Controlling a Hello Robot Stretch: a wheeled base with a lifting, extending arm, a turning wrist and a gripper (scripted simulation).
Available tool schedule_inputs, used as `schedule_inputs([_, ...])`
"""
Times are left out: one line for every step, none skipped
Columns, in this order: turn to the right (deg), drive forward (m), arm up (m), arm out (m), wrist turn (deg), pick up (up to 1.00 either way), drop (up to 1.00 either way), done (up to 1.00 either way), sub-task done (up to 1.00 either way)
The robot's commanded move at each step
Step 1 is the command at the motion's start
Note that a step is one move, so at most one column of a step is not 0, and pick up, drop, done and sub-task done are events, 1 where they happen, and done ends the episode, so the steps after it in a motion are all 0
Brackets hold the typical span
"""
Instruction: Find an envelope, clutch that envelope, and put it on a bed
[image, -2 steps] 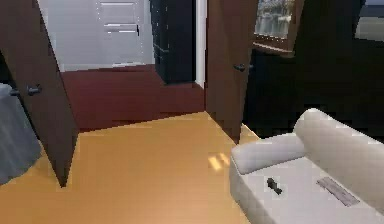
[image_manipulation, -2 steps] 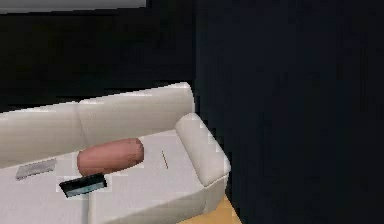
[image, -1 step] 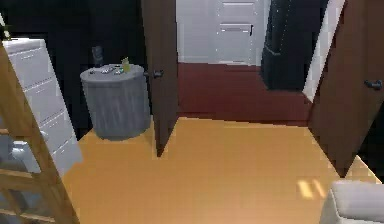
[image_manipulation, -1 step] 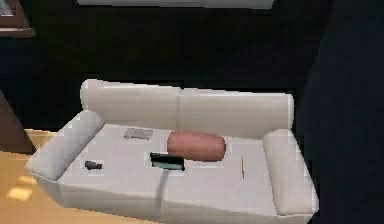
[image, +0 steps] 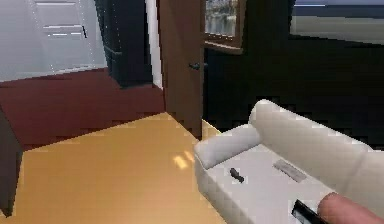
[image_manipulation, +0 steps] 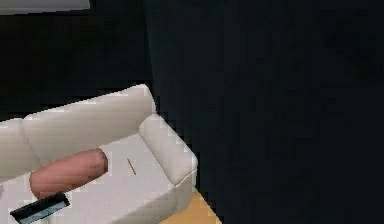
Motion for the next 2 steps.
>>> schedule_inputs([0.0, 0.75, 0.0, 0.0, 0.0, 0.0, 0.0, 0.0, 0.0])
schedule_inputs([0.0, 0.0, 0.46, 0.0, 0.0, 0.0, 0.0, 0.0, 0.0])
